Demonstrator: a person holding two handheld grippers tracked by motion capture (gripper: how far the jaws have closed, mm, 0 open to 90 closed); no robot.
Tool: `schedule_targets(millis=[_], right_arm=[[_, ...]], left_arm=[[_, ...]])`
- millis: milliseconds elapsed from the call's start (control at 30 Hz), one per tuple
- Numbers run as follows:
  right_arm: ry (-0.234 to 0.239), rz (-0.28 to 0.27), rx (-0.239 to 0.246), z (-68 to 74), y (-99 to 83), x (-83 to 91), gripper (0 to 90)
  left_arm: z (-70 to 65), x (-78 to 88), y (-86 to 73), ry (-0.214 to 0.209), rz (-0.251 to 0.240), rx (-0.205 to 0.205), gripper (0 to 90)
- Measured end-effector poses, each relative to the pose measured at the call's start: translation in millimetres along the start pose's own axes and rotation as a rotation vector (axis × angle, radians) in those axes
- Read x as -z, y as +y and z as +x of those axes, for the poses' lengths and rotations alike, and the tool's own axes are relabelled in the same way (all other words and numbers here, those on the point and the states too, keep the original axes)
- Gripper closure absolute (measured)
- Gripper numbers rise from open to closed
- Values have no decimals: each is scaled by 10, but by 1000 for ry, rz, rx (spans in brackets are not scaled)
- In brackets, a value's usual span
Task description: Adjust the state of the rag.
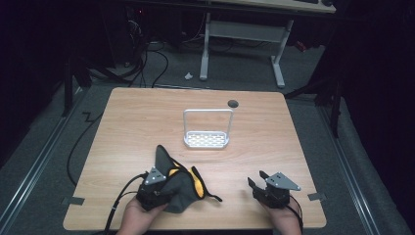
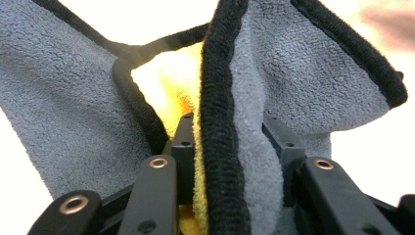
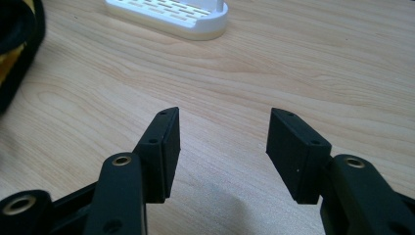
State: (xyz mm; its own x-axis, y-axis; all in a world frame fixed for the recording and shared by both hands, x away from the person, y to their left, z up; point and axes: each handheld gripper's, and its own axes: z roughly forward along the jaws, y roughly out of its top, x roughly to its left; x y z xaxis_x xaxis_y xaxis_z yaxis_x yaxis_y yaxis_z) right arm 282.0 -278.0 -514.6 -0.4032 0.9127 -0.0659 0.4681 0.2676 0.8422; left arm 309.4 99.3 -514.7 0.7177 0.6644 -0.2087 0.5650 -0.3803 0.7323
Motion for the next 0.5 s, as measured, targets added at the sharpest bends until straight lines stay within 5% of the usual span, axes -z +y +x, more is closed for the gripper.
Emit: schedule_targets(millis=[133, 333, 500], right_arm=[[1, -1, -1, 3, 2, 3, 470], [6, 2, 5, 18, 2, 0, 470], [6, 1, 4, 25, 2, -5, 469]], left_arm=[[-165, -139, 52, -41, 2, -44, 627], [-200, -245, 75, -71, -17, -50, 597], [-196, -169, 79, -103, -23, -42, 425]])
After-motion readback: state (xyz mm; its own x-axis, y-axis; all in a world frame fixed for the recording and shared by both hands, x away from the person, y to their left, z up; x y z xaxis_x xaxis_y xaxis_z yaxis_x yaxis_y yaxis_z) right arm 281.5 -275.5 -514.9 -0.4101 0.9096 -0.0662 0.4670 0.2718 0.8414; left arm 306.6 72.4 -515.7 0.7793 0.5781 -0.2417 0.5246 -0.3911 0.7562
